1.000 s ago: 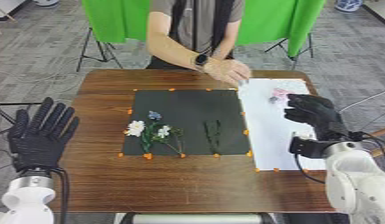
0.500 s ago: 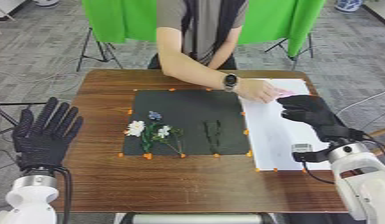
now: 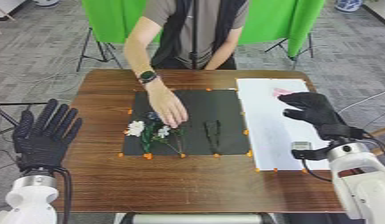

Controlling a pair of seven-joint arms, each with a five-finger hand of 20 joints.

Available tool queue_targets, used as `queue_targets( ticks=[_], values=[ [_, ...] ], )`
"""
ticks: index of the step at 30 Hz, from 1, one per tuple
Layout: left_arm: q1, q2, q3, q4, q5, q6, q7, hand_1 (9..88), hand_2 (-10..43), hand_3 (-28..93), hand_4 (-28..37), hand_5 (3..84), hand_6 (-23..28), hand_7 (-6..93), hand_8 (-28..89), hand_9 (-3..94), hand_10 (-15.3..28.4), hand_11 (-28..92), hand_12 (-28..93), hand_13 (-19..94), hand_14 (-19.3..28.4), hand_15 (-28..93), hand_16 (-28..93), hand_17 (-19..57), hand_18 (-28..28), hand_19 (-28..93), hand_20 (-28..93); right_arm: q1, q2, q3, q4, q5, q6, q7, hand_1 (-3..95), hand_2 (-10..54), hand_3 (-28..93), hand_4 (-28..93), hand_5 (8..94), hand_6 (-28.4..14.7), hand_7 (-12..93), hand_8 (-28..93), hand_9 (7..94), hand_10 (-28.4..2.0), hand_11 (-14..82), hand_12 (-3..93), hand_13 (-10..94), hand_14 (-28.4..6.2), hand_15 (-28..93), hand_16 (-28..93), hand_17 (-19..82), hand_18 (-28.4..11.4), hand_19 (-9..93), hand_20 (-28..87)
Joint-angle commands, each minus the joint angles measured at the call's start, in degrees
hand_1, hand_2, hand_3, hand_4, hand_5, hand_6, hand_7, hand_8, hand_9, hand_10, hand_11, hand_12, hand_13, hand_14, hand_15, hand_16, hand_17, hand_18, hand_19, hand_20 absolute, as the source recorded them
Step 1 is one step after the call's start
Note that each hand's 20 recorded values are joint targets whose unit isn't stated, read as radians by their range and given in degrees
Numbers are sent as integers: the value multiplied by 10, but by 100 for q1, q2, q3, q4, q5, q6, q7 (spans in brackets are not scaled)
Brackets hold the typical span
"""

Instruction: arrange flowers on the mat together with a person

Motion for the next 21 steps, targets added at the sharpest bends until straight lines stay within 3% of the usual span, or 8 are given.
queue_targets(
  ticks=[1, 10, 14, 17, 21],
  values=[
    [88, -33, 26, 5, -19, 35, 3, 253, 147, 681, -283, 408, 68, 144, -107, 366, 147, 185, 86, 260, 133, 280, -73, -51, 134, 315, 118, -52, 15, -66, -23, 80, 157, 107, 457, -95, 770, -283, 549, 53, 255, -167, 504, -73, 81, 153, 399, -63, 129, 197, 220, -85, 199, 190],
    [64, -33, 53, 16, -14, 9, -6, 253, 147, 681, -283, 407, 68, 146, -107, 364, 148, 184, 86, 259, 134, 279, -73, -51, 133, 316, 116, 23, 63, -49, 34, 237, 234, 196, 426, -95, 767, -281, 539, 36, 242, -159, 494, -83, 78, 155, 393, -82, 127, 200, 210, -103, 220, 190],
    [61, -27, 47, 24, 19, -7, -18, 252, 147, 683, -283, 409, 69, 147, -107, 363, 148, 183, 86, 259, 135, 280, -73, -51, 133, 314, 115, 301, 406, -336, 268, -14, 684, 341, 412, -95, 765, -270, 534, 24, 228, -152, 483, -92, 71, 155, 385, -89, 125, 200, 207, -107, 228, 184],
    [51, -30, 71, 37, 30, -47, -29, 254, 148, 680, -283, 410, 70, 146, -107, 363, 148, 183, 86, 260, 135, 281, -73, -51, 133, 314, 116, 579, 638, -508, 478, -514, 780, 449, 393, -95, 772, -261, 508, 15, 223, -146, 425, -110, 58, 156, 316, -105, 114, 202, 183, -114, 245, 178],
    [85, -43, 72, 24, 47, -57, -32, 253, 149, 680, -283, 410, 69, 145, -106, 362, 147, 183, 87, 259, 135, 280, -73, -51, 133, 314, 116, 1150, 918, -966, 746, -1212, 976, 778, 385, -95, 777, -263, 479, 12, 222, -145, 378, -112, 47, 158, 256, -113, 101, 199, 138, -119, 292, 152]
  ],
)
